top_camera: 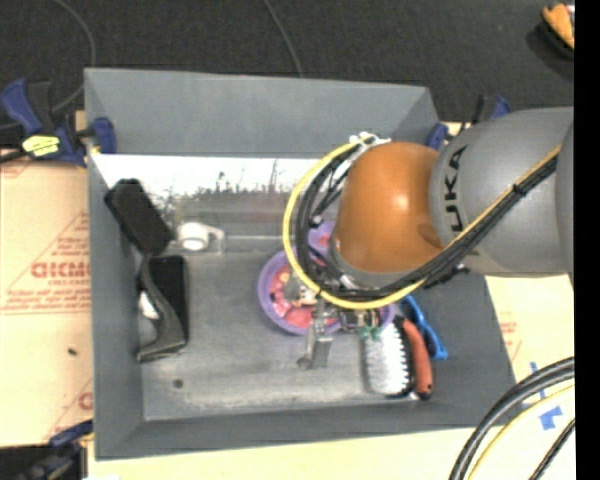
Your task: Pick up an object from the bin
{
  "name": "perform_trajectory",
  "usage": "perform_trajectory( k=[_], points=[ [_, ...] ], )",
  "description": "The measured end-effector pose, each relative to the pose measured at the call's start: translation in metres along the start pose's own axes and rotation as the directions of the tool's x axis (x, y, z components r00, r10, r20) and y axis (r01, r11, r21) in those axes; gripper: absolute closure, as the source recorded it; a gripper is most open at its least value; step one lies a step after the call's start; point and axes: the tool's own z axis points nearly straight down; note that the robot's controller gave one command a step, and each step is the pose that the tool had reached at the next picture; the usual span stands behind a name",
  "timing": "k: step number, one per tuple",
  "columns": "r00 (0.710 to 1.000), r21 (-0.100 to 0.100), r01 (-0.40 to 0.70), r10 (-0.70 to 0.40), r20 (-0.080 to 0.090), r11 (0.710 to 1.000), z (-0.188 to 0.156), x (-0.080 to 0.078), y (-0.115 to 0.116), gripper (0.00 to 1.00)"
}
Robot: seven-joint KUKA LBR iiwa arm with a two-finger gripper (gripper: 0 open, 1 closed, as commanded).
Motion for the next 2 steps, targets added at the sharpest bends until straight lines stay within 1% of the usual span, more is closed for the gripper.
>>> perform_trajectory(
  k=[1,2],
  points=[
    [1.000,0.000,-0.003,0.003,0.008,1.000,-0.004,-0.002,0.000,0.00],
    [1.000,0.000,-0.005,0.005,0.005,1.000,0.087,-0.056,-0.077,0.00]
  ],
)
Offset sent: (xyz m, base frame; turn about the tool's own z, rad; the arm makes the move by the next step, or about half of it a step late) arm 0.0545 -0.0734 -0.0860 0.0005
